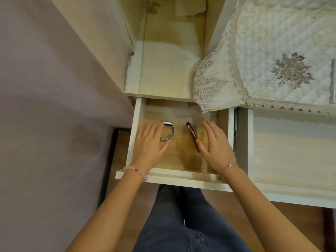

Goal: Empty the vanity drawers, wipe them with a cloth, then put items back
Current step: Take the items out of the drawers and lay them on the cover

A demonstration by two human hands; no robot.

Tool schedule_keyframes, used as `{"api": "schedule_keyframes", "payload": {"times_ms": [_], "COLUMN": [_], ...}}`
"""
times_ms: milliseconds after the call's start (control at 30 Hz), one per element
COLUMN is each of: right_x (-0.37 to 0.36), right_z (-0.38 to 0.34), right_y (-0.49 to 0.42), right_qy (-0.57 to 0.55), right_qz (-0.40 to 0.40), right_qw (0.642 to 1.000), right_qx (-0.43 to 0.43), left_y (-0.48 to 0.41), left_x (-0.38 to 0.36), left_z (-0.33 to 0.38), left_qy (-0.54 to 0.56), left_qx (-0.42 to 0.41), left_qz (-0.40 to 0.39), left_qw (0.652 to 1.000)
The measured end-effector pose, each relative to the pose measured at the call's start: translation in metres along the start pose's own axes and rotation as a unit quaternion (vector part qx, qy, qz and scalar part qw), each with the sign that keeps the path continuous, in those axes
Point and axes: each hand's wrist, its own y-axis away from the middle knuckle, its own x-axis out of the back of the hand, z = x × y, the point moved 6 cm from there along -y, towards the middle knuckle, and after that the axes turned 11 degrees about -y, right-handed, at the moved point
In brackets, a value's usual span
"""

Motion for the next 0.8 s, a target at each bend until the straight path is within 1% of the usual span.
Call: {"api": "schedule_keyframes", "payload": {"times_ms": [67, 133, 200, 267, 367, 500, 667, 800], "right_x": [-0.012, -0.023, -0.032, -0.040, -0.052, -0.057, -0.060, -0.062], "right_z": [0.010, 0.019, 0.028, 0.036, 0.045, 0.051, 0.053, 0.054], "right_y": [-0.007, -0.014, -0.020, -0.024, -0.028, -0.033, -0.036, -0.035], "right_qy": [0.004, 0.013, 0.013, 0.008, 0.022, 0.017, -0.025, -0.061], "right_qz": [-0.013, -0.027, -0.036, -0.032, -0.040, -0.028, -0.035, -0.029], "right_qw": [1.000, 0.999, 0.998, 0.997, 0.992, 0.985, 0.978, 0.975], "right_qx": [-0.015, -0.033, -0.052, -0.074, -0.118, -0.167, -0.204, -0.214], "left_y": [-0.006, -0.012, -0.017, -0.020, -0.023, -0.026, -0.023, -0.022], "left_x": [-0.010, -0.023, -0.035, -0.044, -0.052, -0.060, -0.067, -0.069], "left_z": [-0.001, -0.003, -0.006, -0.010, -0.014, -0.016, -0.018, -0.020], "left_qy": [0.017, 0.053, 0.115, 0.162, 0.161, 0.168, 0.215, 0.241], "left_qx": [0.009, 0.037, 0.095, 0.159, 0.223, 0.296, 0.351, 0.365], "left_qz": [-0.011, -0.036, -0.059, -0.064, -0.071, -0.105, -0.123, -0.125], "left_qw": [1.000, 0.997, 0.987, 0.972, 0.959, 0.934, 0.903, 0.891]}}
